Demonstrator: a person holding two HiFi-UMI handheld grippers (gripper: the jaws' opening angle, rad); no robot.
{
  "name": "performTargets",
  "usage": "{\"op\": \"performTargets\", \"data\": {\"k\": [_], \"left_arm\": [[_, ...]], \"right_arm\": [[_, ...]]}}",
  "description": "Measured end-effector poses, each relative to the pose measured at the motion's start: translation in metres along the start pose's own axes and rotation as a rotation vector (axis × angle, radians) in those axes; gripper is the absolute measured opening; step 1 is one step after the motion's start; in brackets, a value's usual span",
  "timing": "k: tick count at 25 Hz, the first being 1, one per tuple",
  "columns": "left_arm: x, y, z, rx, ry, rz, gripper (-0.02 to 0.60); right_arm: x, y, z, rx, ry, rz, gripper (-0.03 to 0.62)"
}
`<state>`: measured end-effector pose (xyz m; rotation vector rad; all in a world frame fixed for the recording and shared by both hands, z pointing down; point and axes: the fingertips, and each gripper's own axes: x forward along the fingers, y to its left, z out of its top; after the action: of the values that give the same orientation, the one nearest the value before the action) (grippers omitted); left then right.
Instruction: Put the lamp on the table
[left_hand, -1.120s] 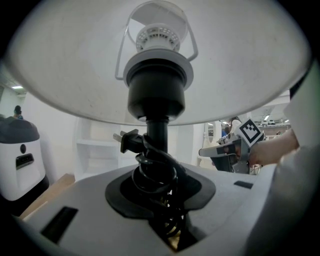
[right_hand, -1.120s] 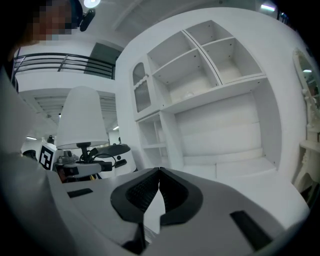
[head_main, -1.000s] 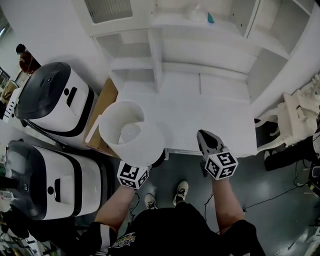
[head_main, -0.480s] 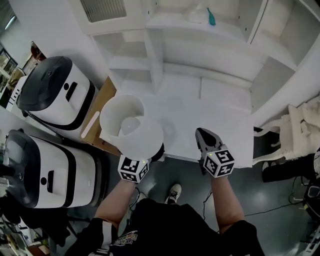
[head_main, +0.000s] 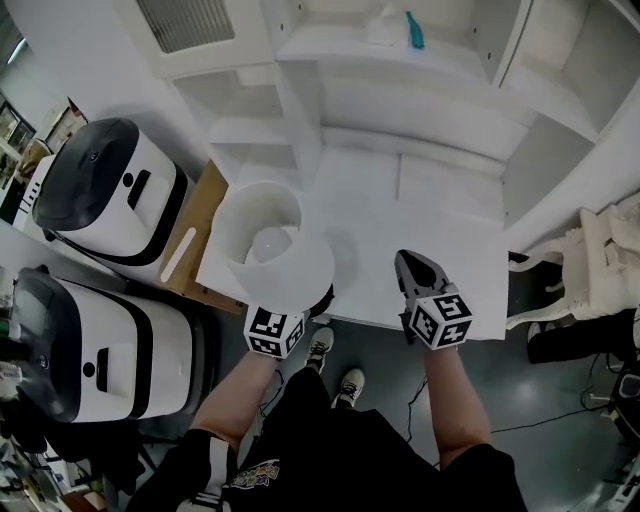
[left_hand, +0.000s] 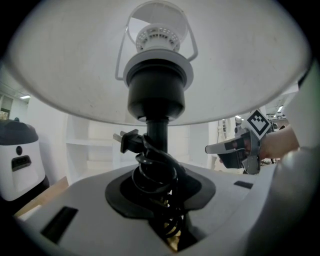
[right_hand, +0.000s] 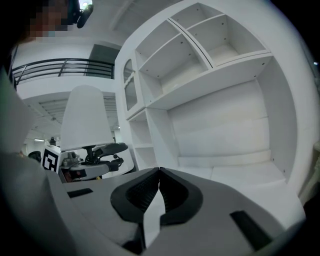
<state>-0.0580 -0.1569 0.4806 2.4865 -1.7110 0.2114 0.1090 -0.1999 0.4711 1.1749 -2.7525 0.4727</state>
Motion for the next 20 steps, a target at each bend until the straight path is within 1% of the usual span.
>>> {"op": "performTargets", "data": {"k": [7,12,20], "left_arm": [[0.036,0.017,-0.006,0.008,-0.007,-0.063,0.132],[0.07,0.03,-0.002,0.02,-0.012,-0.106,0.132],[0.116,0.045,-0.015,0.042,-0.004,-0.156,0.132]], "right_arm": [[0.025,-0.019,-0.001,0.024,0.002,-0.069,0.025],[0.05,-0.037,-0.001,0.054,0.001,-0.111,0.025],[0.083,-0.06,-0.009,0.075,0.013,-0.148,0.025]]}}
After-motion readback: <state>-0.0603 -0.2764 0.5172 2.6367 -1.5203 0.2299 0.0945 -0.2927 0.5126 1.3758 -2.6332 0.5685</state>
